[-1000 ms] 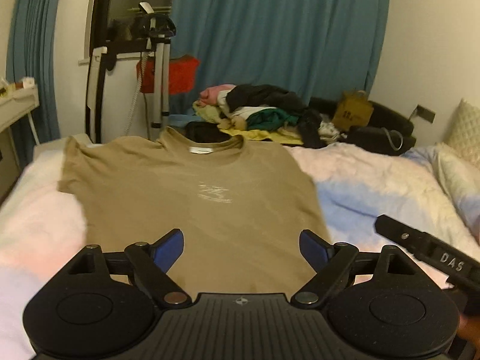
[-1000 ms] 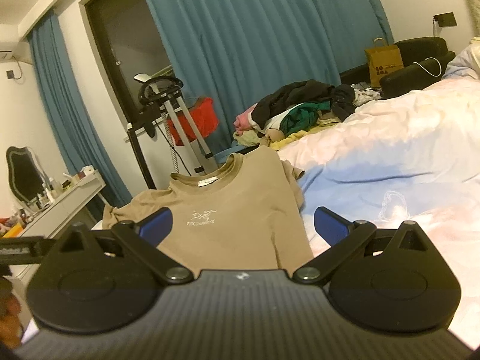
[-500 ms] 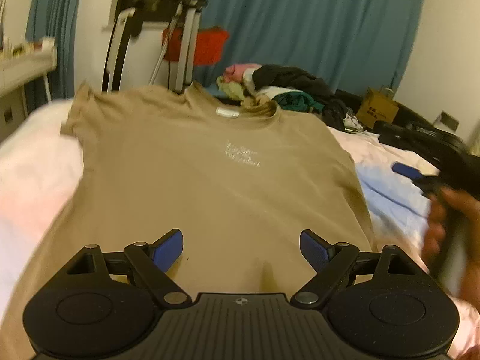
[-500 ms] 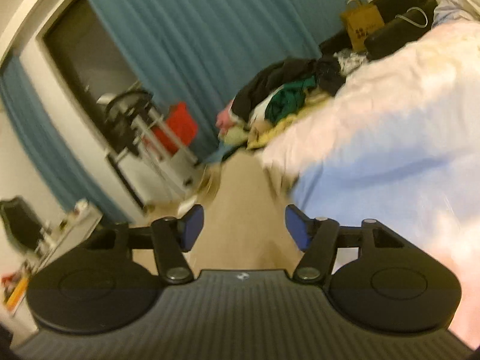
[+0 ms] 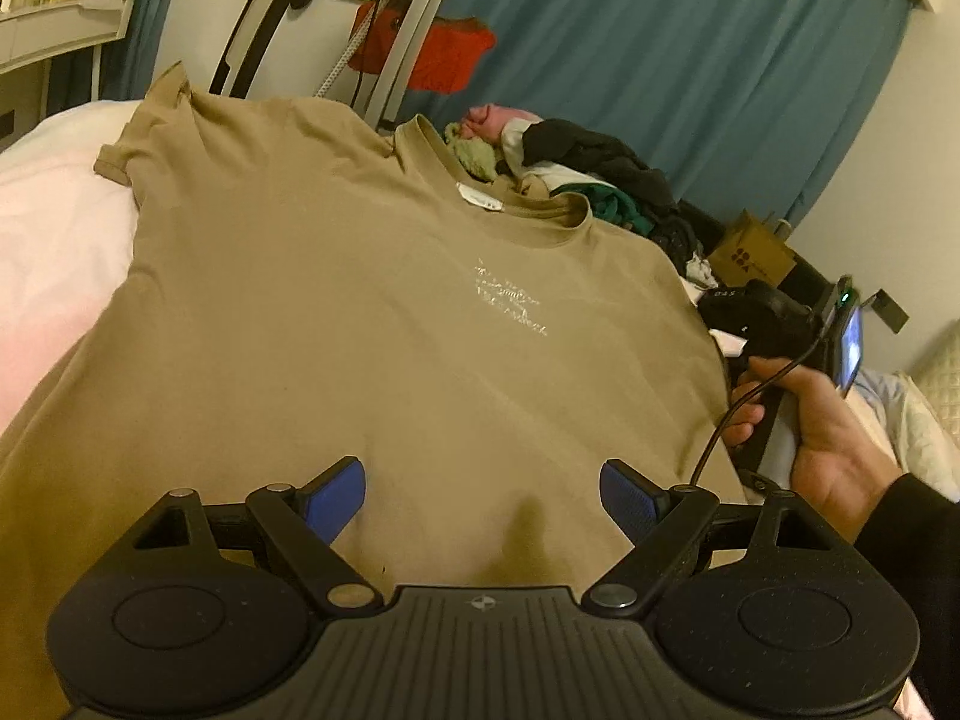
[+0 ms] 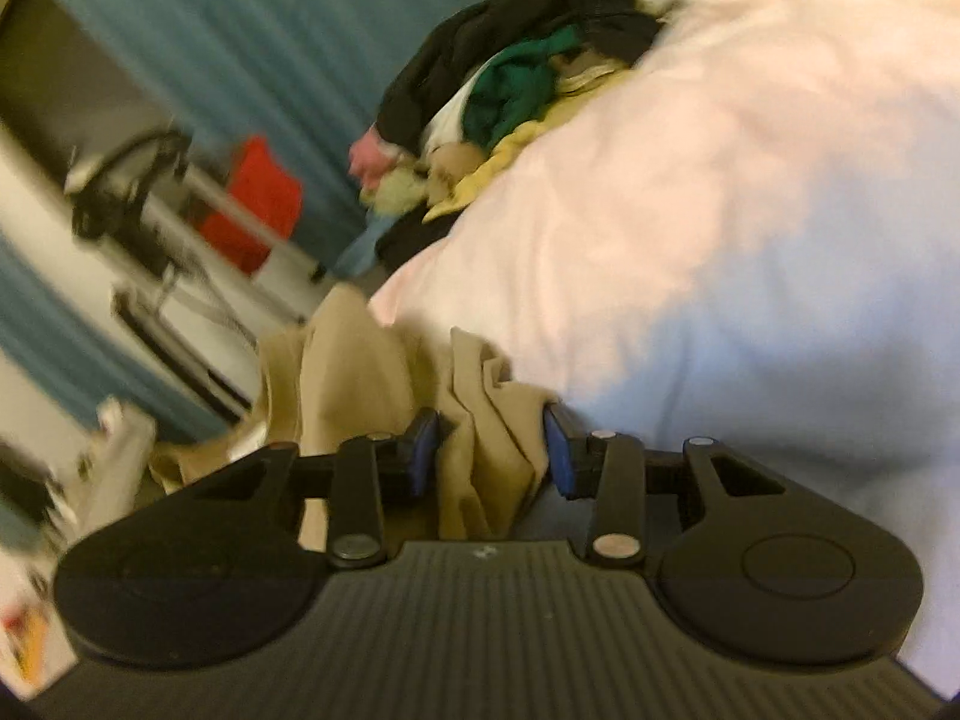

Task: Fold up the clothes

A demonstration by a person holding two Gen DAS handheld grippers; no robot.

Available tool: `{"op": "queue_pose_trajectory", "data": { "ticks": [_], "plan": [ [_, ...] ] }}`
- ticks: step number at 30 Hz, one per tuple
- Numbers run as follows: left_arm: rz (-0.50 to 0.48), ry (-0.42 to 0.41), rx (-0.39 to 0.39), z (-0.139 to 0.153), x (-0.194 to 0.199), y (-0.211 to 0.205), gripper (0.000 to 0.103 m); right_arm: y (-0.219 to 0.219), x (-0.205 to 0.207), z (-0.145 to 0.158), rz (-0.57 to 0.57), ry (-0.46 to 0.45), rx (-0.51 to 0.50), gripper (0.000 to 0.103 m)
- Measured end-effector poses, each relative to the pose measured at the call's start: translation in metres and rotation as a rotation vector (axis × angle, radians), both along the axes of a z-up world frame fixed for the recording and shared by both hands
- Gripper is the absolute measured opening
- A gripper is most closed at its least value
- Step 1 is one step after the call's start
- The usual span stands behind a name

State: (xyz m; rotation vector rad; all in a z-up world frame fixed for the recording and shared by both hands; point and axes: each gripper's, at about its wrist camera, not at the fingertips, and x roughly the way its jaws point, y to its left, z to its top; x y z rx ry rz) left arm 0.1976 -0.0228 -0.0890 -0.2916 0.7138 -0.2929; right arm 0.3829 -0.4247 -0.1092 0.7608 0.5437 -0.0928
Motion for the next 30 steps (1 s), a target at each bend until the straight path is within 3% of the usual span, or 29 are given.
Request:
{"op": "queue_pose_trajectory", "data": {
  "ticks": [1,3,7,10,14,19,26,30],
  "plan": [
    [0.000,-0.002,0.001,0.000,0.000,0.000,0.087,0.001,-0.001,0.005,0.003,-0.015,-0.021,0.014],
    [0.002,-0.006,-0.001,0.001,-0.002,-0.001,0.087,0.003,-0.006,0.017,0.005,-0.053,-0.062,0.012],
    [0.010,0.001,-0.027,0.004,-0.009,0.001,0.087,-0.013,-0.030,0.050,-0.063,-0.146,-0.137,0.011],
    [0.013,-0.004,-0.034,0.007,-0.013,0.003,0.087,-0.033,-0.051,0.063,-0.135,-0.149,-0.202,0.011],
    [0.023,-0.027,-0.004,0.009,-0.017,0.001,0.087,-0.048,-0.072,0.060,-0.186,-0.128,-0.217,0.013],
    [0.044,-0.011,0.019,0.007,-0.014,-0.004,0.087,-0.059,-0.094,0.038,-0.191,-0.154,-0.098,0.017],
    [0.041,-0.019,0.025,0.007,-0.017,-0.006,0.087,-0.037,-0.077,0.042,-0.123,-0.130,-0.146,0.015],
    [0.051,-0.017,0.025,0.006,-0.014,-0.001,0.087,-0.014,-0.065,0.060,-0.176,-0.119,-0.230,0.015]
  ]
}}
